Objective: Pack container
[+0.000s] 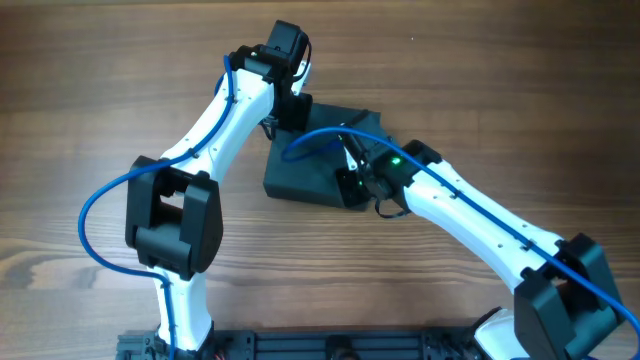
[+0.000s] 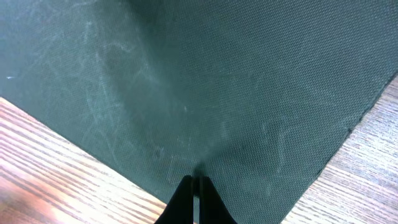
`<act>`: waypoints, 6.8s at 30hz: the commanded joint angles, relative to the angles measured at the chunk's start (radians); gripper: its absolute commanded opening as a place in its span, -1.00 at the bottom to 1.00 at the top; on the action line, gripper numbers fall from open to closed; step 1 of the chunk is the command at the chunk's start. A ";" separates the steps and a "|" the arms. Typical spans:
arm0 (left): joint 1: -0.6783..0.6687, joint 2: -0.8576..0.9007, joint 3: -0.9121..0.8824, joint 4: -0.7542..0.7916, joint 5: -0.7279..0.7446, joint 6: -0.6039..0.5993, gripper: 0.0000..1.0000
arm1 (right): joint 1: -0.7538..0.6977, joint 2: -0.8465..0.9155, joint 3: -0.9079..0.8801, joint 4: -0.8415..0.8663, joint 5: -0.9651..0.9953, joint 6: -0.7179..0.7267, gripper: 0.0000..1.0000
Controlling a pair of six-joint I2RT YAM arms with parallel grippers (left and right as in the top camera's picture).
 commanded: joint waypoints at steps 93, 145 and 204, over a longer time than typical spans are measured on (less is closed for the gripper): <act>0.310 -0.285 0.035 -0.093 -0.048 -0.135 0.36 | -0.171 0.010 -0.192 0.102 0.006 -0.086 -0.89; 0.276 -1.170 -0.621 0.165 -0.117 -0.262 1.00 | -0.513 -0.880 -0.077 -0.142 0.137 -0.224 0.99; 0.276 -1.573 -0.835 -0.004 -0.116 -0.258 1.00 | -0.525 -1.633 -0.837 0.544 0.186 -0.196 0.99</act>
